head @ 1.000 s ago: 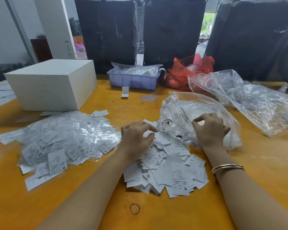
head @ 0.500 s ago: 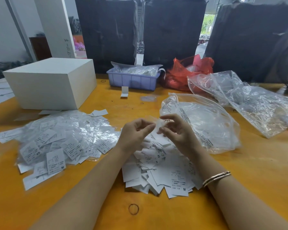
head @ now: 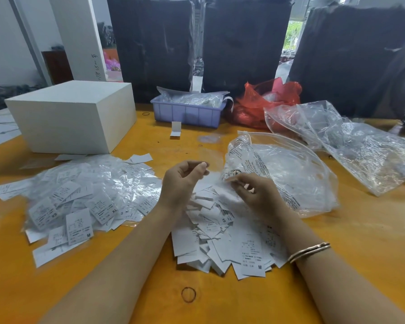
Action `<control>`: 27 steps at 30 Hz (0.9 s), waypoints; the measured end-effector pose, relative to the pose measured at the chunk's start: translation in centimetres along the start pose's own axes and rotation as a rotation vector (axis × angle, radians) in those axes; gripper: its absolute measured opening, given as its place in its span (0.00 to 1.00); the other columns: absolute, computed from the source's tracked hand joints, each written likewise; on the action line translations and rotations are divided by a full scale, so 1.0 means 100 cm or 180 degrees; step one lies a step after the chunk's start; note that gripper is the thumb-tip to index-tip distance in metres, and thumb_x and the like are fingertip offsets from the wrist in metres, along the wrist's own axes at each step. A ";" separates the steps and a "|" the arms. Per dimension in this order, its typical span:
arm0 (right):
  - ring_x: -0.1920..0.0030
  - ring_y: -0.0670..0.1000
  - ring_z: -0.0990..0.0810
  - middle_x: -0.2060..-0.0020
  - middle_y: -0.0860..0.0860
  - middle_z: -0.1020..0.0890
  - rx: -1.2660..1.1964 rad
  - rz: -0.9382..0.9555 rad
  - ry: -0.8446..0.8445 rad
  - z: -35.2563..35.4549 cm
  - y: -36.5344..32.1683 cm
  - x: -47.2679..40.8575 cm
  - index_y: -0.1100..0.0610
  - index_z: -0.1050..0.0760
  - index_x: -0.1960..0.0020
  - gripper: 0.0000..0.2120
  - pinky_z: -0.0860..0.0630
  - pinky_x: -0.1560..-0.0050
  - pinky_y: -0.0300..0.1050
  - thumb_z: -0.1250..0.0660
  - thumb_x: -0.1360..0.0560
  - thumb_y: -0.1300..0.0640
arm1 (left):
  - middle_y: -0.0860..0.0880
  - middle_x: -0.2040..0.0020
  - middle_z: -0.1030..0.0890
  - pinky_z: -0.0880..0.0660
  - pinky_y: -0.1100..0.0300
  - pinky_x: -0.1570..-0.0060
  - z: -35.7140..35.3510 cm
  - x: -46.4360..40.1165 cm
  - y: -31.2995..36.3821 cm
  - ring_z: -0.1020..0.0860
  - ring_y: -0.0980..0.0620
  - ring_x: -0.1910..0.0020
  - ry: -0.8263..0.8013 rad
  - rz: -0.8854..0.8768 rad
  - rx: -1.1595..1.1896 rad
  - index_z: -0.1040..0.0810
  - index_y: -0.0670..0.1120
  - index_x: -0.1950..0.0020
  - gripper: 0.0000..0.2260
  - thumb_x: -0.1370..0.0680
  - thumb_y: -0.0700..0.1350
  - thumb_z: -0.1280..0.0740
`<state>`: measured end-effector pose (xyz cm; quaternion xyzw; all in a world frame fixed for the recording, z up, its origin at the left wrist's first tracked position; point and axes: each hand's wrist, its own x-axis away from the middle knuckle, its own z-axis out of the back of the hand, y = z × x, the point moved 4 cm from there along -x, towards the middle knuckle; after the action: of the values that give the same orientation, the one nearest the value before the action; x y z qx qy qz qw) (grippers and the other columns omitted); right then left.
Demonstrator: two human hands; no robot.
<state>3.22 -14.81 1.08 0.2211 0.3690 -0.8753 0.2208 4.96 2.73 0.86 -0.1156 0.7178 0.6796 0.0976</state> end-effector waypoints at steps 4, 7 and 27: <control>0.68 0.57 0.23 0.65 0.63 0.21 -0.1045 -0.0435 0.0725 0.004 -0.002 -0.001 0.48 0.28 0.43 0.17 0.23 0.65 0.48 0.37 0.24 0.69 | 0.53 0.60 0.16 0.28 0.73 0.62 -0.003 0.000 0.001 0.20 0.63 0.63 -0.0169 -0.0046 -0.0050 0.21 0.46 0.56 0.01 0.24 0.42 0.31; 0.71 0.46 0.25 0.62 0.57 0.19 -0.1130 -0.0642 0.0852 0.000 -0.001 -0.001 0.50 0.24 0.46 0.17 0.26 0.67 0.36 0.41 0.24 0.70 | 0.52 0.61 0.16 0.26 0.71 0.61 -0.007 0.002 0.002 0.19 0.59 0.61 -0.0322 -0.0061 0.0092 0.22 0.45 0.55 0.02 0.26 0.40 0.30; 0.62 0.40 0.20 0.64 0.44 0.17 -0.2409 -0.1008 0.0735 -0.005 0.002 -0.003 0.54 0.20 0.56 0.08 0.26 0.62 0.30 0.32 0.27 0.66 | 0.50 0.60 0.18 0.25 0.68 0.59 -0.005 -0.003 -0.009 0.20 0.59 0.60 -0.0411 0.0426 0.0069 0.21 0.45 0.57 0.04 0.28 0.42 0.27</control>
<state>3.67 -14.49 0.76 0.1616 0.7160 -0.6708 0.1065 5.54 2.24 0.11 -0.0223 0.7235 0.6828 0.0994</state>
